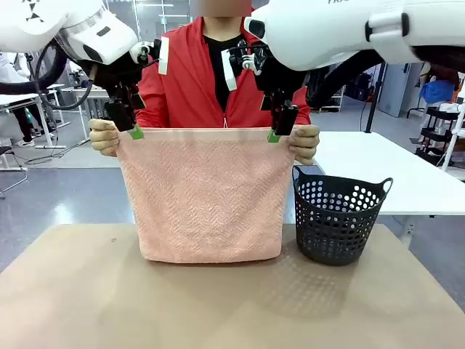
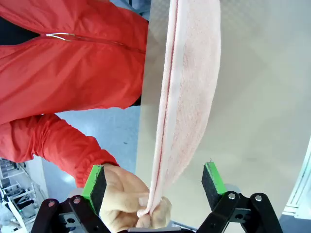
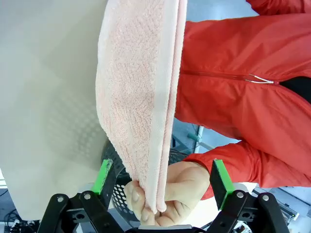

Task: Fold the towel.
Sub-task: Release the end of the 100 cm Hotel Towel you were holding and grab the top end of the folded side.

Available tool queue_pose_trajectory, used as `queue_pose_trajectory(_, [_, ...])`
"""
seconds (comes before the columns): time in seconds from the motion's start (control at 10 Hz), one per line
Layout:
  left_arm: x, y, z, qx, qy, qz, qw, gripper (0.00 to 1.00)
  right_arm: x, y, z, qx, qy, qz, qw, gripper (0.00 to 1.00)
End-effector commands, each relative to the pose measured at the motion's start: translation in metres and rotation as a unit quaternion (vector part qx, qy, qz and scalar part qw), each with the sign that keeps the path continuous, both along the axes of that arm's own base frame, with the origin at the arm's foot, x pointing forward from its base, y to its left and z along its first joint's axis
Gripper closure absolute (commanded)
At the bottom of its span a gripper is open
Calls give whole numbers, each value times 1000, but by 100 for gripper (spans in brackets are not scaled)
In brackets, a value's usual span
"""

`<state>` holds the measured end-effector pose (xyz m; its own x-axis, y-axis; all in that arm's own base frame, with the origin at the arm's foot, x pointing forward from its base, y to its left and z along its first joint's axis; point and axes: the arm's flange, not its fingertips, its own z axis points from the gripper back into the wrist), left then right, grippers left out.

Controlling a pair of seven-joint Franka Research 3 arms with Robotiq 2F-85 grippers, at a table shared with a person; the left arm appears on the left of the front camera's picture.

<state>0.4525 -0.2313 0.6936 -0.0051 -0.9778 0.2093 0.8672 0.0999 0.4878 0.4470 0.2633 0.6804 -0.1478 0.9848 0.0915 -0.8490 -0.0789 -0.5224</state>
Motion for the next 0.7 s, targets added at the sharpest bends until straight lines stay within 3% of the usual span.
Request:
queue_pose_trajectory(0.0, [23,-8,1,18,35,1,999,0,22,2,3,4,37,-13,999,2])
queue_pose_trajectory(0.3, [41,-5,-30,21,109,-1,994,0,42,1,-19,8,88,-21,996,2])
queue_pose_trajectory(0.4, [44,-3,-38,20,122,0,992,17,47,0,-25,11,102,-25,994,2])
queue_pose_trajectory(0.5, [44,-2,-42,22,126,-2,992,57,48,1,-28,8,103,-27,994,44])
queue_pose_trajectory(0.6, [43,-2,-44,23,128,-3,992,74,49,1,-29,6,105,-27,994,62])
